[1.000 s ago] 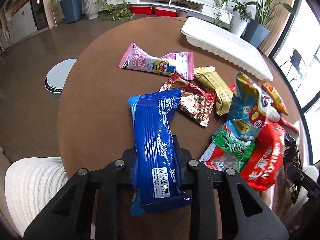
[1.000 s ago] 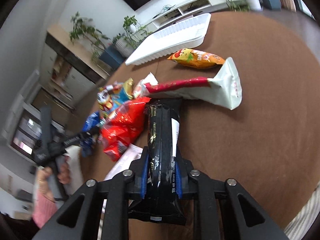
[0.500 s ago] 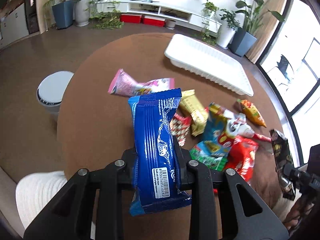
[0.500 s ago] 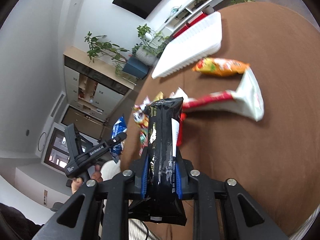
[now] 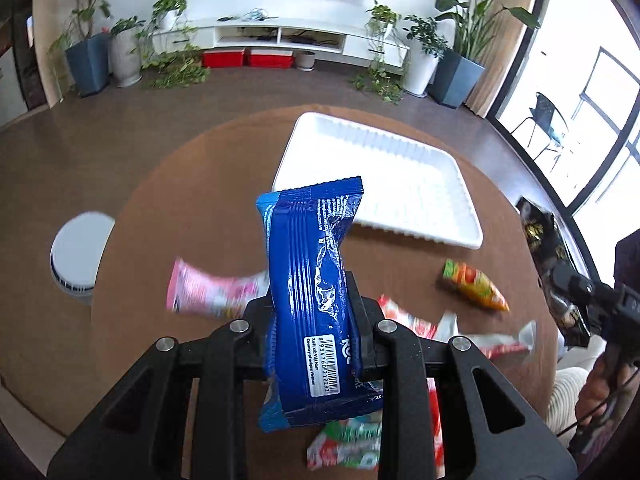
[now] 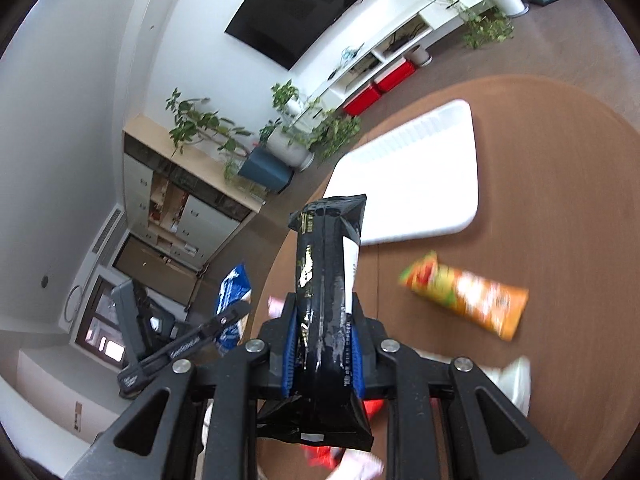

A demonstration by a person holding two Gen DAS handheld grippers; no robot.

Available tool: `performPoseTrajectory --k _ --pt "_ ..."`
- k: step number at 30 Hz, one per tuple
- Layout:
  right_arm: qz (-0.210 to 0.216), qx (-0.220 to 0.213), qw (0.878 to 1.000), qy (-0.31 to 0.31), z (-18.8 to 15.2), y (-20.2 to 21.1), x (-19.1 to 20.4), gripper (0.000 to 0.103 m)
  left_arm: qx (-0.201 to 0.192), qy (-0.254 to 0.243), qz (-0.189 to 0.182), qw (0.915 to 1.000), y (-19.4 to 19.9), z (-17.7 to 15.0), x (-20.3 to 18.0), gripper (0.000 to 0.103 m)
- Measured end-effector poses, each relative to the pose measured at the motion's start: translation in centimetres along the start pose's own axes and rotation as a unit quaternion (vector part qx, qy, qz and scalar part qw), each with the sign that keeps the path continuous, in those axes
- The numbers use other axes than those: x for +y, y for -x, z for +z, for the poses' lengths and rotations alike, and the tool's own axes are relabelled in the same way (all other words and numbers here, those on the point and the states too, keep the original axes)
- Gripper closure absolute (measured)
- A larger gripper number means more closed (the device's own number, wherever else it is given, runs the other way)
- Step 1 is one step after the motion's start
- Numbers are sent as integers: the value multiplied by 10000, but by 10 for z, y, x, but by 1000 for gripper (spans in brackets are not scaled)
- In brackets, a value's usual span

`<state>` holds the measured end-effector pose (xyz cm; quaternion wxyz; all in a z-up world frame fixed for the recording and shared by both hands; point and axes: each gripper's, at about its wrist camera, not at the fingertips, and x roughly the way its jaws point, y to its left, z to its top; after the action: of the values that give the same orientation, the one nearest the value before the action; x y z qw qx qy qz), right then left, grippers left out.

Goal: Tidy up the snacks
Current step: 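Carry blue pack and black bar to the white tray and release both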

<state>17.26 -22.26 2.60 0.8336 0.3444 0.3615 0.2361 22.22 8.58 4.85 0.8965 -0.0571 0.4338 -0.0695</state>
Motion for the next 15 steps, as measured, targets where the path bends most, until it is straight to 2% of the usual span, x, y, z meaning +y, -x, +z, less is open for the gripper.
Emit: performPoseTrajectory --k 7,15 --pt "-269 -192 9989 -340 54 -31 -25 79 165 -309 83 9994 -43 56 -16 79" --pt "-777 -279 9958 -399 87 -61 -59 79 450 -570 173 9972 -112 97 -29 79"
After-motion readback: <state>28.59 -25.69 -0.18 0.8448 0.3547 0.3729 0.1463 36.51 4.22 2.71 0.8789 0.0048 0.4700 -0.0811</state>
